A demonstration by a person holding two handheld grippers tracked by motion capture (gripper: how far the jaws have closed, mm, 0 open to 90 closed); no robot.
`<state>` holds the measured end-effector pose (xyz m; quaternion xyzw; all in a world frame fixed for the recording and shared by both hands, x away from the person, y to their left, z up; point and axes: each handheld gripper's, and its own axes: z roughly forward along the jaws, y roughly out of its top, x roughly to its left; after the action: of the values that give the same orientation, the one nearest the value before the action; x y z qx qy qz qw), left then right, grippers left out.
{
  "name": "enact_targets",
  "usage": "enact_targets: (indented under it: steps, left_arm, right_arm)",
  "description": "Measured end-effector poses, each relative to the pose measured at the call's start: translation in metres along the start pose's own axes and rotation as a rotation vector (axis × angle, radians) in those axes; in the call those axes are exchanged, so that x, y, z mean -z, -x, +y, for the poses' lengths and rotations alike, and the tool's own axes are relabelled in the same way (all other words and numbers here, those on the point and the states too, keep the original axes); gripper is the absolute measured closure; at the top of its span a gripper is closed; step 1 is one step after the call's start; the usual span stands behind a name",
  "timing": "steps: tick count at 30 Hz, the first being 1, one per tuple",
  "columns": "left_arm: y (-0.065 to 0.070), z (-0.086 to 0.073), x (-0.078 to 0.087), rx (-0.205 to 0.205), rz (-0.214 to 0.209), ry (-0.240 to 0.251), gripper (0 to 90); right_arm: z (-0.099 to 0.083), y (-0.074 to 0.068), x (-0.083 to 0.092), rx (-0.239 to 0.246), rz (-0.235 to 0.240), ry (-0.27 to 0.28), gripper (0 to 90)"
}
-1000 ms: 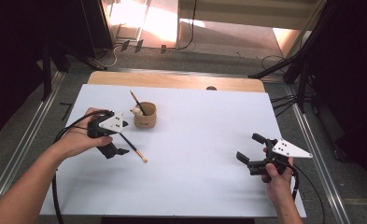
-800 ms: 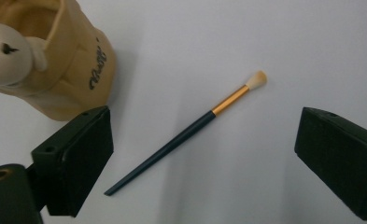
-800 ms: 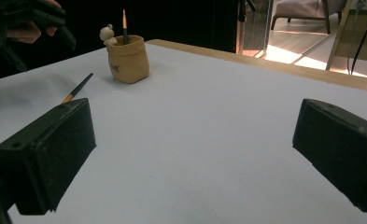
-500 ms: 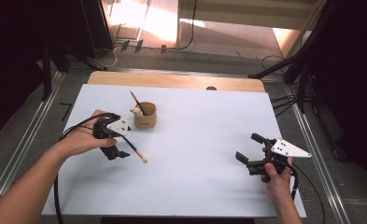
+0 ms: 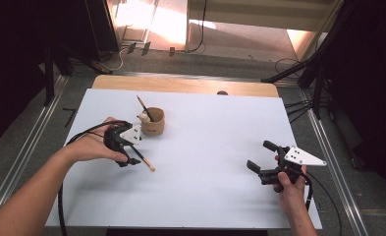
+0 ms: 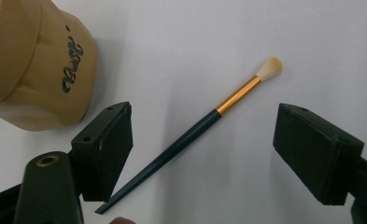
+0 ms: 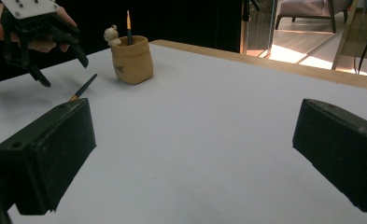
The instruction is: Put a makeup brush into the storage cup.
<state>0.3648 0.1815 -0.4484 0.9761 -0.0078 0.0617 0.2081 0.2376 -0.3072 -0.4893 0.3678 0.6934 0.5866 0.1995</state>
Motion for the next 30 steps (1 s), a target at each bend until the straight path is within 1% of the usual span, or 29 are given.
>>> enact_targets:
  steps: [3,5,6,8,12,17,19,20,22,24,28,30]
  left_arm:
    - [-0.001,0.0,-0.001,-0.008,0.003,-0.006,21.4]
    - [-0.003,0.0,-0.002,-0.012,0.004,0.001,21.9]
    - [-0.004,-0.001,-0.002,-0.006,0.004,0.005,23.3]
    - [-0.004,-0.002,-0.004,-0.004,-0.008,0.007,25.2]
    - [-0.004,-0.002,-0.008,-0.016,-0.011,-0.022,28.7]
    - [-0.004,-0.001,-0.012,-0.017,-0.016,-0.05,26.6]
    - [-0.005,0.0,-0.012,-0.03,-0.014,-0.076,26.1]
    - [-0.006,0.0,-0.012,-0.03,-0.014,-0.086,25.5]
    - [-0.007,0.002,-0.011,-0.026,-0.019,-0.091,25.2]
    - [-0.008,0.004,-0.011,-0.03,-0.025,-0.103,24.7]
    - [-0.008,0.006,-0.014,-0.019,-0.037,-0.108,25.4]
    - [-0.008,0.006,-0.016,-0.027,-0.036,-0.122,25.4]
  right_arm:
    - [0.0,0.001,0.0,0.0,0.0,0.0,0.0]
    - [0.0,0.001,0.0,0.002,0.0,-0.001,0.0]
    - [0.0,0.001,0.0,0.003,0.0,-0.003,0.0]
    - [0.0,0.001,0.0,0.004,-0.001,-0.003,0.0]
    - [-0.001,0.001,0.0,0.0,0.0,-0.003,0.0]
    - [-0.001,0.001,-0.001,0.002,-0.001,-0.006,0.0]
    - [-0.001,0.001,-0.001,0.001,0.0,-0.005,0.0]
    - [-0.001,0.001,-0.001,0.002,-0.001,-0.006,0.0]
    - [-0.001,0.001,-0.001,0.002,-0.001,-0.006,0.0]
    - [-0.001,0.001,-0.001,0.0,-0.001,-0.007,0.0]
    - [-0.001,0.0,0.0,0.001,0.003,-0.011,0.0]
    - [-0.001,0.0,0.0,0.001,0.001,-0.009,0.0]
